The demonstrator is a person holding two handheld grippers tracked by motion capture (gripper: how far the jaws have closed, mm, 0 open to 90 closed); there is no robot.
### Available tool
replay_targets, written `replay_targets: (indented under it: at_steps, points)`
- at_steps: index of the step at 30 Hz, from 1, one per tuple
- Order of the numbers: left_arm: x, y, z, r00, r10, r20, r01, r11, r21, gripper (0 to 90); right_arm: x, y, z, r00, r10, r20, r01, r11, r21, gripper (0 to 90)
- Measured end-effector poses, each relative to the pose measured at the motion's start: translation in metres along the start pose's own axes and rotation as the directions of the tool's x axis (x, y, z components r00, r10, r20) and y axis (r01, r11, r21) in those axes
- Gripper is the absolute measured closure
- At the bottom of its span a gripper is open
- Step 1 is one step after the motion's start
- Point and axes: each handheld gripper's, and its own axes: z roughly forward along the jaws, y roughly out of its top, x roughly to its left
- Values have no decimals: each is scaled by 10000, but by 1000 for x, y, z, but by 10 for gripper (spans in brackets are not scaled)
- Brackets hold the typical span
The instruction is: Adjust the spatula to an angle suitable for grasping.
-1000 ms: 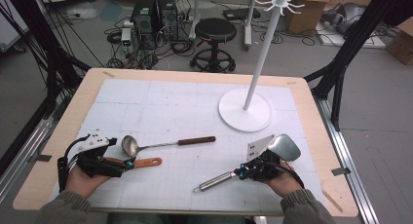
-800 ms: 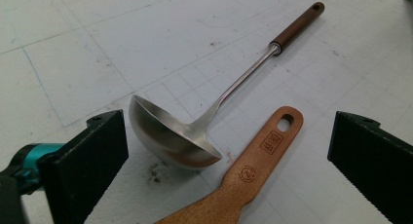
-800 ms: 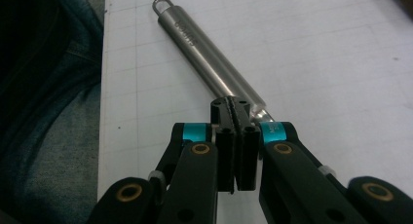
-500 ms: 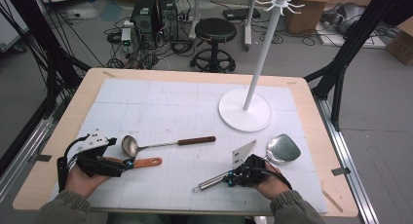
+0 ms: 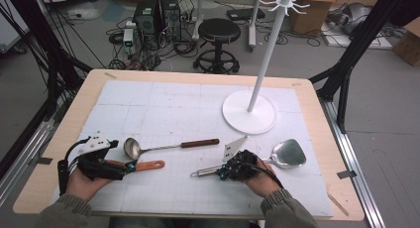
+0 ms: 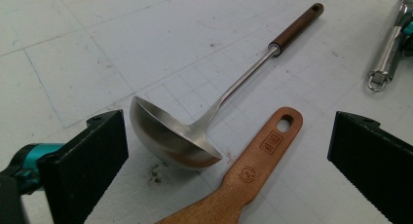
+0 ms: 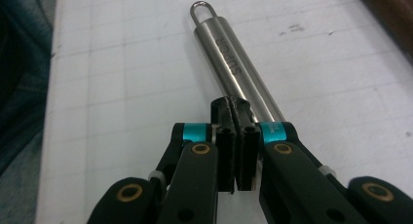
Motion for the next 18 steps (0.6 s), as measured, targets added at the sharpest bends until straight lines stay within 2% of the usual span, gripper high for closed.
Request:
replay_targets:
  at_steps: [11, 15, 17, 18]
  points:
    - [0, 0, 0, 10000, -10, 35, 10, 10000, -16, 17, -17, 10, 7, 9970, 632, 439, -626, 9979, -141, 898]
    - [0, 0, 0, 10000, -6, 13, 6, 10000, -15, 17, -18, 10, 5, 9969, 681, 390, -673, 9975, -208, 898]
    - [1, 0, 0, 10000, -21, 9, 21, 10000, -30, 17, -17, 9, 0, 9968, 696, 384, -683, 9971, -343, 898]
    - [1, 0, 0, 10000, -2, 22, 2, 10000, -7, 17, -17, 6, -11, 9951, 833, 525, -802, 9950, -587, 898]
